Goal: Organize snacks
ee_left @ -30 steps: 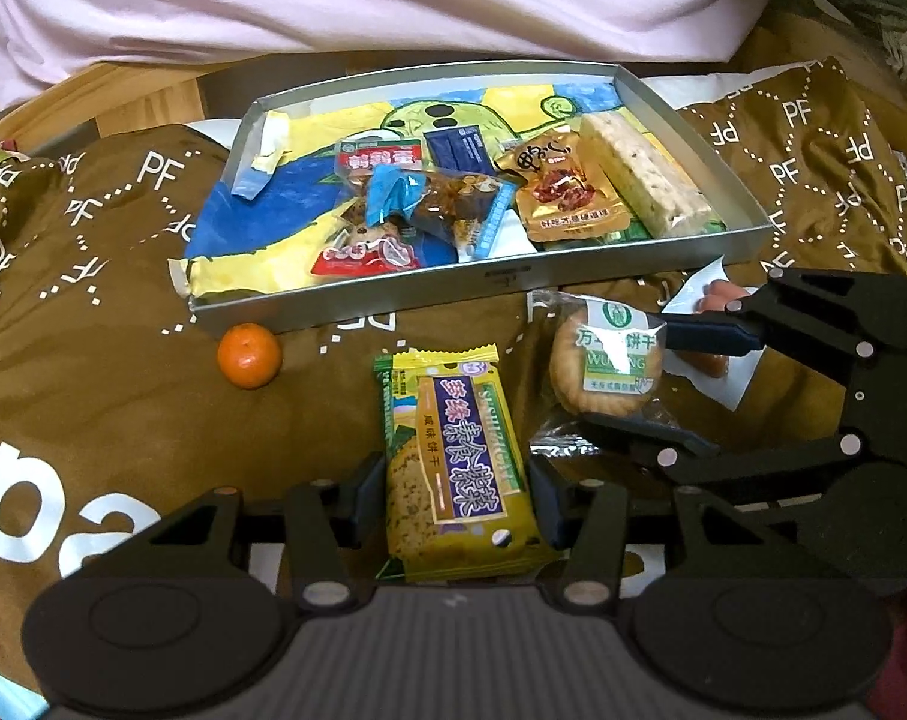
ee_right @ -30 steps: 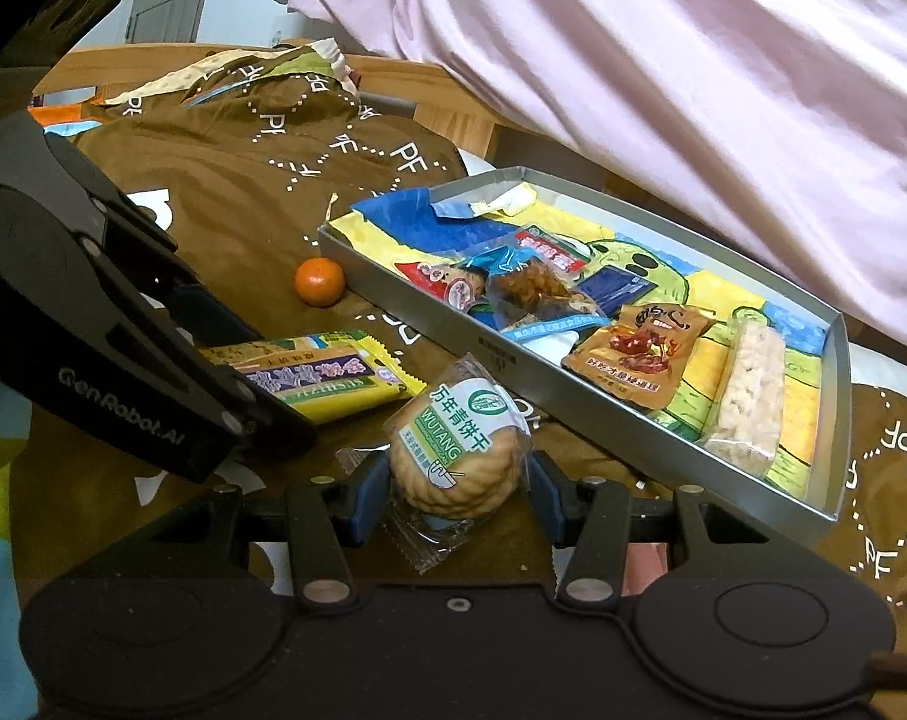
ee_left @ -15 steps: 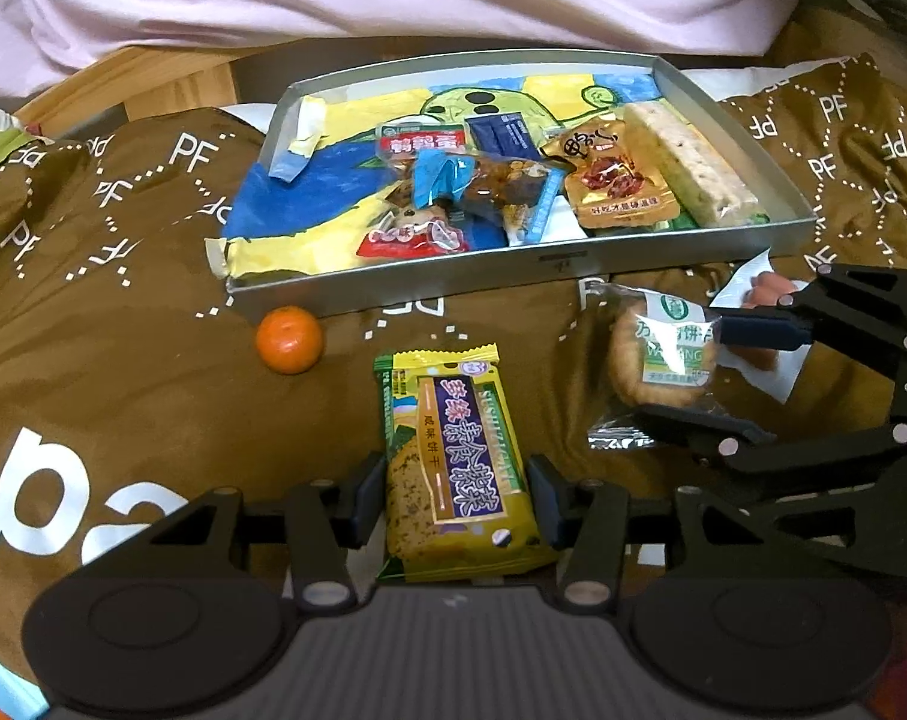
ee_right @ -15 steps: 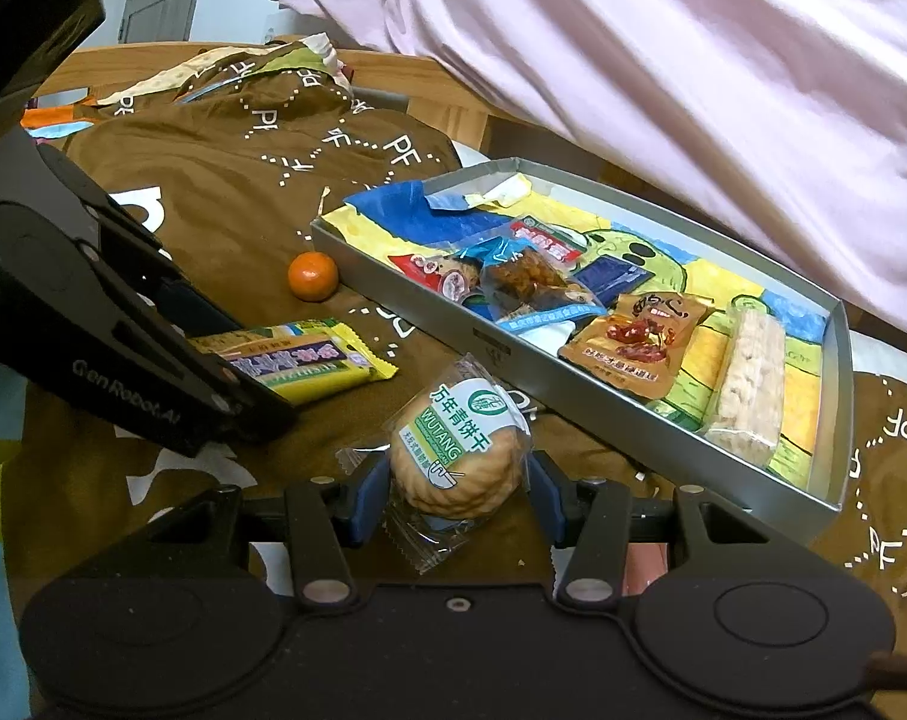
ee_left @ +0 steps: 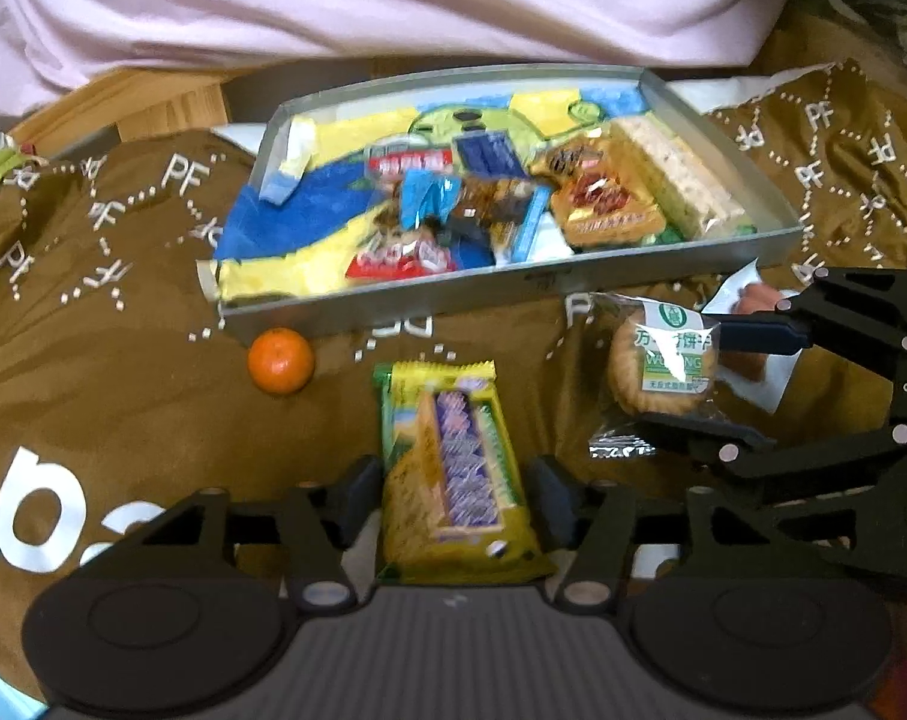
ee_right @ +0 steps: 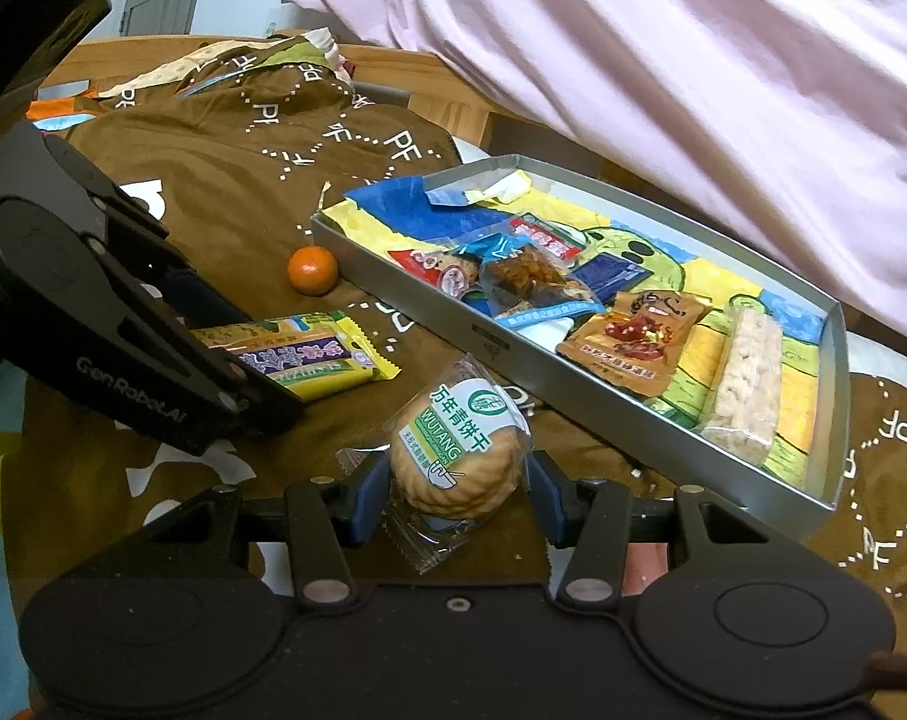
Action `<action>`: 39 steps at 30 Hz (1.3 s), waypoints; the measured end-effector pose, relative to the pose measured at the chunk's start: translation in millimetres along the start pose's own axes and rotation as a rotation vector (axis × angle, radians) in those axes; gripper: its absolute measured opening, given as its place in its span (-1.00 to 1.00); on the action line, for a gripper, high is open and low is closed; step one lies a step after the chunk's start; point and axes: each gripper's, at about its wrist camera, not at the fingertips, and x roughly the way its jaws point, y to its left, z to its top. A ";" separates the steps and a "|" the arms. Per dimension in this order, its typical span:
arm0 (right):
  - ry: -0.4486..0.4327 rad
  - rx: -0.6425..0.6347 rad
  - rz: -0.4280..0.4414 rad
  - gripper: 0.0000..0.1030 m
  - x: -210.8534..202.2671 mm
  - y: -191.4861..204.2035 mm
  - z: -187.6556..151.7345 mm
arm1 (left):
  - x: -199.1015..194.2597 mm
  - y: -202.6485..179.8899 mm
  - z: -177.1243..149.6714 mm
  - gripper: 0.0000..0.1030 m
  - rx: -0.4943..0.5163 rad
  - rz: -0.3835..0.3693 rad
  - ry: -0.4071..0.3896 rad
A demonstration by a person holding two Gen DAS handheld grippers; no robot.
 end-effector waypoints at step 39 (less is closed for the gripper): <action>-0.071 0.129 -0.233 0.02 -50.7 -93.5 -3.4 | 68.5 -108.8 42.2 0.49 0.363 -0.371 -0.092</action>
